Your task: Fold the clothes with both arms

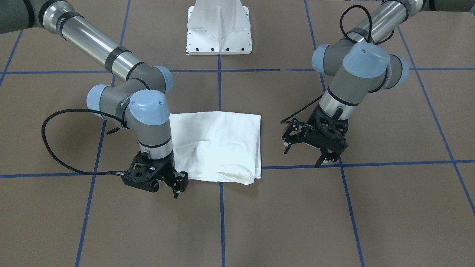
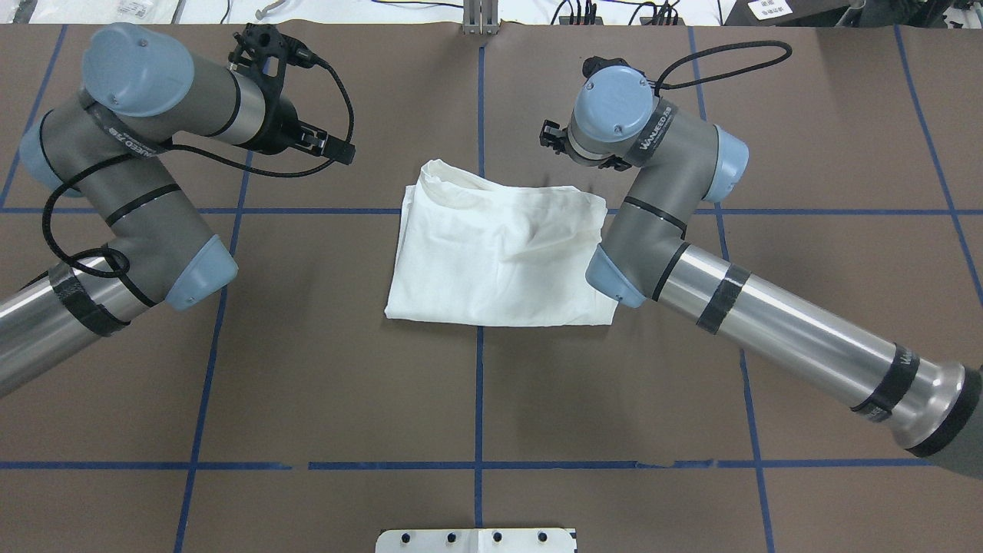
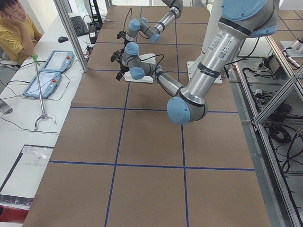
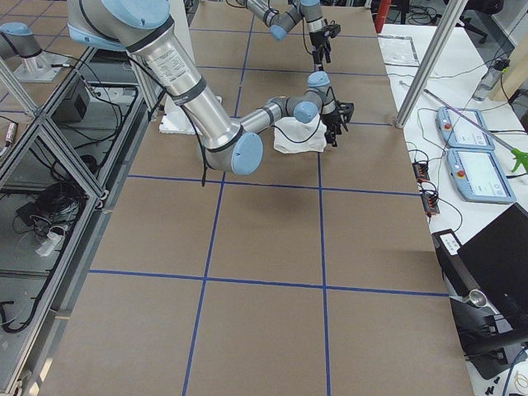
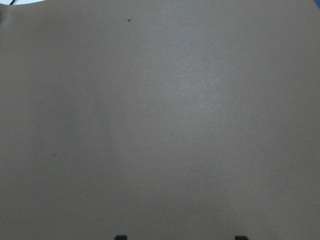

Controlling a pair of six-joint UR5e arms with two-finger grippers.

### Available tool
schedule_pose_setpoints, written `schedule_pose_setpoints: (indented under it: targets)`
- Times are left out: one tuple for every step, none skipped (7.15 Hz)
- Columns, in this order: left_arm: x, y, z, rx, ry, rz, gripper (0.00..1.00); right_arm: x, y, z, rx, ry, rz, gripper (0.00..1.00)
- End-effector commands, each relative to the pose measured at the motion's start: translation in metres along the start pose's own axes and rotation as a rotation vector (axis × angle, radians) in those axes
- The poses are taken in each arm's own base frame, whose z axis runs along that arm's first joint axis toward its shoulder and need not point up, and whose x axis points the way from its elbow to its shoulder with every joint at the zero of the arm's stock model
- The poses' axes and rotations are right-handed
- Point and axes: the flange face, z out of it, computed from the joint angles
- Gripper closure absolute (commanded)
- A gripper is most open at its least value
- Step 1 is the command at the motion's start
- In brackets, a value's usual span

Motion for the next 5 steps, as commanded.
schedule_pose_setpoints:
  targets:
    - [-0.002,0.005,-0.008,-0.007,-0.005,0.006,0.0,0.068,-0.063,-0.038,-0.14,-0.034,-0.125,0.0]
    - [-0.01,0.023,-0.024,-0.04,-0.025,0.011,0.0,0.116,-0.091,-0.061,-0.194,-0.054,-0.159,0.0]
    - [-0.012,0.028,-0.054,-0.078,-0.056,0.095,0.0,0.176,-0.124,-0.082,-0.23,-0.048,-0.215,0.0]
    - [-0.03,0.037,-0.101,-0.111,-0.114,0.142,0.0,0.242,-0.146,-0.103,-0.262,-0.03,-0.308,0.0]
    - [-0.059,0.044,-0.149,-0.138,-0.177,0.19,0.0,0.307,-0.153,-0.116,-0.287,0.002,-0.392,0.0]
